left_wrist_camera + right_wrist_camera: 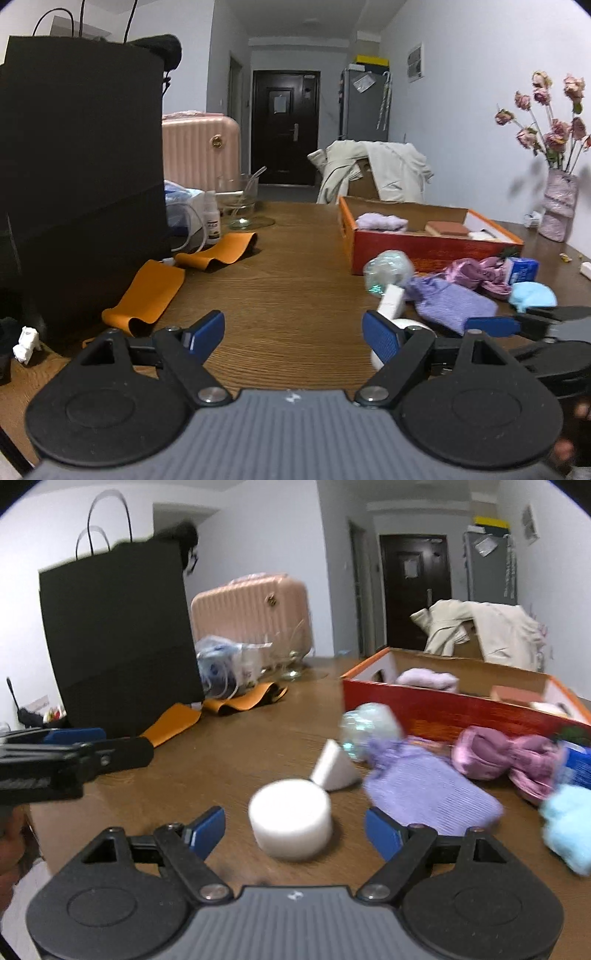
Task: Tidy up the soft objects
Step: 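Move both grippers back over the items on the table, then close both grippers on the white foam cylinder and lift it, then carry the white foam cylinder into the cardboard box and open both grippers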
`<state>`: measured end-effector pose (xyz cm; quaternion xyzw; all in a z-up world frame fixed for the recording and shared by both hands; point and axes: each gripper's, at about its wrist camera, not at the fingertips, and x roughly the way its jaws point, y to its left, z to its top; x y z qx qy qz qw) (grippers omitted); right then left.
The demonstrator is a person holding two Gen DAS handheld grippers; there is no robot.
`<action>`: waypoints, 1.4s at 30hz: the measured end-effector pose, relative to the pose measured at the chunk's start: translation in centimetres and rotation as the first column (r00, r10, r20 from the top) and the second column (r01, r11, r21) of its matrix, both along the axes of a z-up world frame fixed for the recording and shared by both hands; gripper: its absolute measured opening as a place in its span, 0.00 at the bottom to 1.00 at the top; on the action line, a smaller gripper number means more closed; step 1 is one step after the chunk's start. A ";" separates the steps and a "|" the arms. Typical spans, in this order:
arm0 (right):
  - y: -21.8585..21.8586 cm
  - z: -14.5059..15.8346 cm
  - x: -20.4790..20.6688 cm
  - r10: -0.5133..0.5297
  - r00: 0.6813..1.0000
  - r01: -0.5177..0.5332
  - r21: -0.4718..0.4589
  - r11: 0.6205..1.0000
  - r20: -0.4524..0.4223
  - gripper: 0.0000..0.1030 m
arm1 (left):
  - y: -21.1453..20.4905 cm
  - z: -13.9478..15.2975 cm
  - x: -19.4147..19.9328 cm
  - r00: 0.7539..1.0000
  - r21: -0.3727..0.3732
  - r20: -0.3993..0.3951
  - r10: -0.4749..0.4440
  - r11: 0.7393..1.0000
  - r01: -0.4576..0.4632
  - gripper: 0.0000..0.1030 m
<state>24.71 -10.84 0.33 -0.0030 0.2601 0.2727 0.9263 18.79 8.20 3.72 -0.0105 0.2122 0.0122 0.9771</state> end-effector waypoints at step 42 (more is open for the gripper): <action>-15.6 8.7 20.3 -0.212 0.974 0.223 0.167 0.960 -0.083 0.45 | -9.2 4.8 23.9 0.966 -0.051 -0.086 -0.243 0.970 0.240 0.18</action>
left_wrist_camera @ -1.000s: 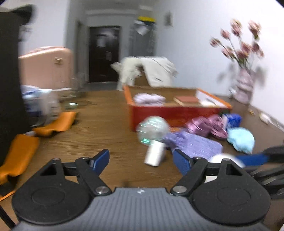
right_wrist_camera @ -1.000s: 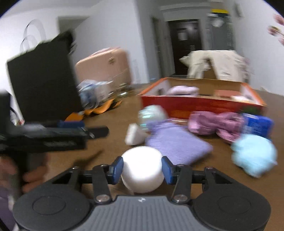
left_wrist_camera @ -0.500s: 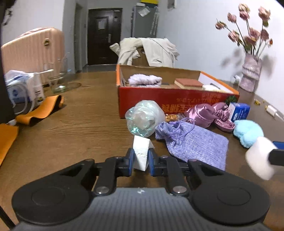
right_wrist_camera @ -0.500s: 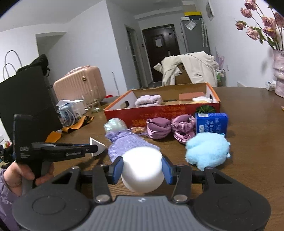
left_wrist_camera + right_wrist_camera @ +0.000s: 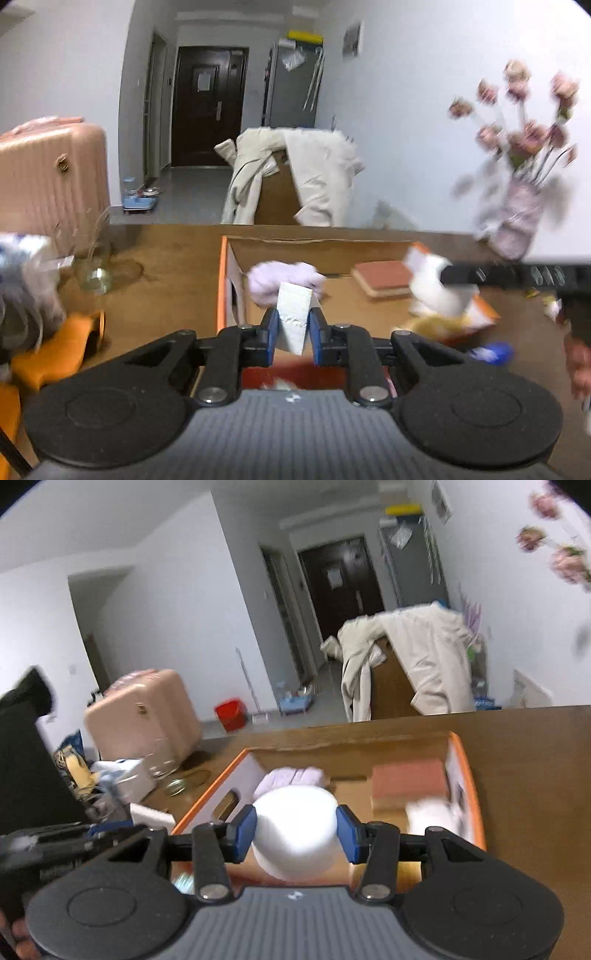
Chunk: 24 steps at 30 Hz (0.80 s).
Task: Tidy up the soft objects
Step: 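Carry the white foam cylinder into the cardboard box and open both grippers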
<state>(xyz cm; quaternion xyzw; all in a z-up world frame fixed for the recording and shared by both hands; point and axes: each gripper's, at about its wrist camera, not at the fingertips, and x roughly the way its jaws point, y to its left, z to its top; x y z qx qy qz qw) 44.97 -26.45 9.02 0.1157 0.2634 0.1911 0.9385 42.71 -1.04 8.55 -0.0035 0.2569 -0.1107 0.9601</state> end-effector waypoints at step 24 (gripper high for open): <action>3.8 -2.7 15.9 -0.090 0.985 0.069 -0.145 0.987 -0.144 0.59 | -1.0 -3.0 11.5 0.990 0.098 -0.123 0.061 0.994 -0.049 0.44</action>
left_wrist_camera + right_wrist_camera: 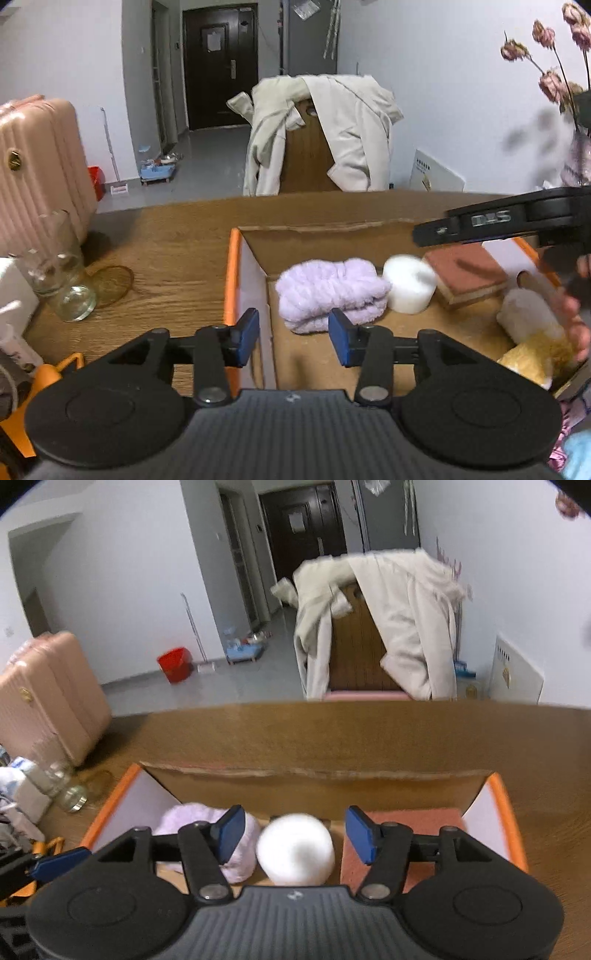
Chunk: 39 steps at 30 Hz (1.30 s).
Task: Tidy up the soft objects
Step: 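Carry the white foam cylinder into the cardboard box and open both grippers, then move both grippers back toward the lavender drawstring pouch on the table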
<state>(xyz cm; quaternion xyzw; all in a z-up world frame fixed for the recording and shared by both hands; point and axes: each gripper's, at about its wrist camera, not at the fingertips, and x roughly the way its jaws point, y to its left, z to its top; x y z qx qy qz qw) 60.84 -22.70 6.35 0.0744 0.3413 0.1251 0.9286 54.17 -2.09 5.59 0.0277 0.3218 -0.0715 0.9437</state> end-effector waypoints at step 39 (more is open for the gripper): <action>-4.1 -2.6 -37.1 0.071 0.959 -0.067 -0.023 0.997 0.275 0.84 | 3.3 1.3 -29.9 0.964 -0.070 0.264 -0.002 0.997 0.021 0.83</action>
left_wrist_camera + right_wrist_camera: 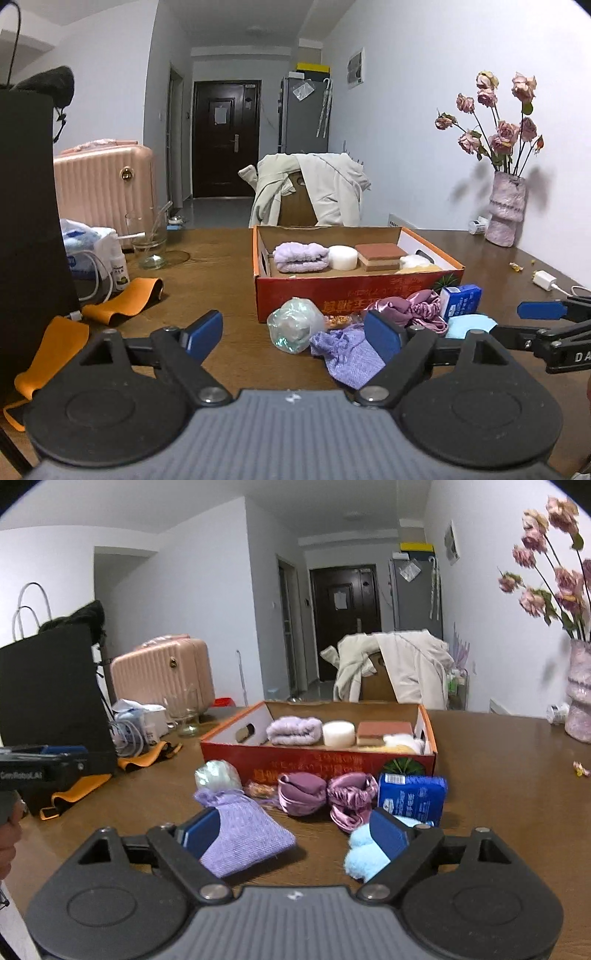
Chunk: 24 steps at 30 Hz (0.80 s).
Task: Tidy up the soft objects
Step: 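Move both grippers back toward the lavender drawstring pouch on the table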
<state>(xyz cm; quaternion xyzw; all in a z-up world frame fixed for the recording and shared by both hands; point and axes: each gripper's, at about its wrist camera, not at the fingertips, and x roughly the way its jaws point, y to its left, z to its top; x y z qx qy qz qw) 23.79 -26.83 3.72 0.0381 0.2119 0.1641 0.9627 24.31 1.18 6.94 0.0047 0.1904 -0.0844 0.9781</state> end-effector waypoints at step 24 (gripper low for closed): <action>4.8 -5.3 6.8 0.117 0.974 -0.098 0.100 0.990 -0.196 0.59 | -1.8 -6.7 11.8 0.958 -0.117 -0.239 -0.159 0.984 0.134 0.75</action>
